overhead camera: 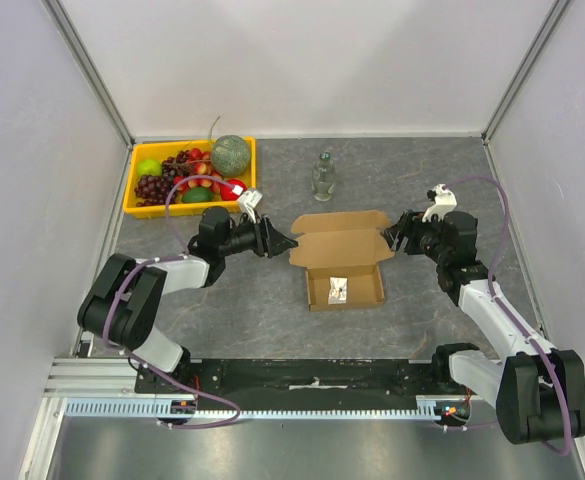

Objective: Fold the paper box

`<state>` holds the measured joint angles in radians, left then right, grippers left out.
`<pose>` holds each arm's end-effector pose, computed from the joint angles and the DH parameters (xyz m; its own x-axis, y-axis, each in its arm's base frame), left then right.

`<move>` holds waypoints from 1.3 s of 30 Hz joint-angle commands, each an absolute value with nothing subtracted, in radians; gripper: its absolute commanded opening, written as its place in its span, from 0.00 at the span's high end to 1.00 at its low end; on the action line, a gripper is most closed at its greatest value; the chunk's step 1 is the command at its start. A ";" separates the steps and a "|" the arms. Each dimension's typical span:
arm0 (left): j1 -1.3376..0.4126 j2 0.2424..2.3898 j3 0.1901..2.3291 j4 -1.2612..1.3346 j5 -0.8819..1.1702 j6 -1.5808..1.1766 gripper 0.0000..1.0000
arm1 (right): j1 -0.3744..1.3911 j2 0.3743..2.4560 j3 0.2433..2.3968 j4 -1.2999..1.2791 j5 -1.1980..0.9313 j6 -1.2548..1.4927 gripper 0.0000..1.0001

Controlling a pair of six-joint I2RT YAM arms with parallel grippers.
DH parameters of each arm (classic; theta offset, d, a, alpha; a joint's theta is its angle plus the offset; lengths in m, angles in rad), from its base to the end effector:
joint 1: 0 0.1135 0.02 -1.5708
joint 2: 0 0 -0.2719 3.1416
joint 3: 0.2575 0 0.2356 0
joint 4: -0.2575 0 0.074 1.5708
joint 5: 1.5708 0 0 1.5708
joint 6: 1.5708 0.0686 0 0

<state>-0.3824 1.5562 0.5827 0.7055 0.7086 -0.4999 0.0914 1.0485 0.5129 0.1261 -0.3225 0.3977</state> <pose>0.2759 -0.1591 0.1973 -0.6305 -0.1387 -0.7637 0.6419 0.4601 -0.6135 0.2355 0.0434 0.2291 -0.5112 0.3220 -0.7969 -0.1932 0.8604 0.4716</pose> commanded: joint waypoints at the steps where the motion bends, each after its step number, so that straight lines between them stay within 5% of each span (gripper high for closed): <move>1: -0.396 1.580 0.629 0.707 0.684 -0.471 0.44 | 0.080 1.029 0.505 0.186 -0.342 0.411 0.27; 12: -0.425 1.608 0.655 0.660 0.655 -0.443 0.49 | 0.066 1.026 0.503 0.201 -0.367 0.434 0.27; 23: -0.439 1.626 0.667 0.660 0.658 -0.446 0.66 | 0.060 1.025 0.499 0.209 -0.379 0.443 0.27; 29: -0.440 1.579 0.666 0.600 0.655 -0.411 0.98 | 0.057 1.011 0.517 0.186 -0.388 0.434 0.28; 39: -0.423 1.388 0.664 0.403 0.649 -0.270 0.98 | 0.058 1.002 0.575 0.116 -0.608 0.350 0.28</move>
<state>-0.4335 1.4521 0.6388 0.4648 0.6380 -0.3683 0.0612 0.9939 0.5282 0.1093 -0.4484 0.3832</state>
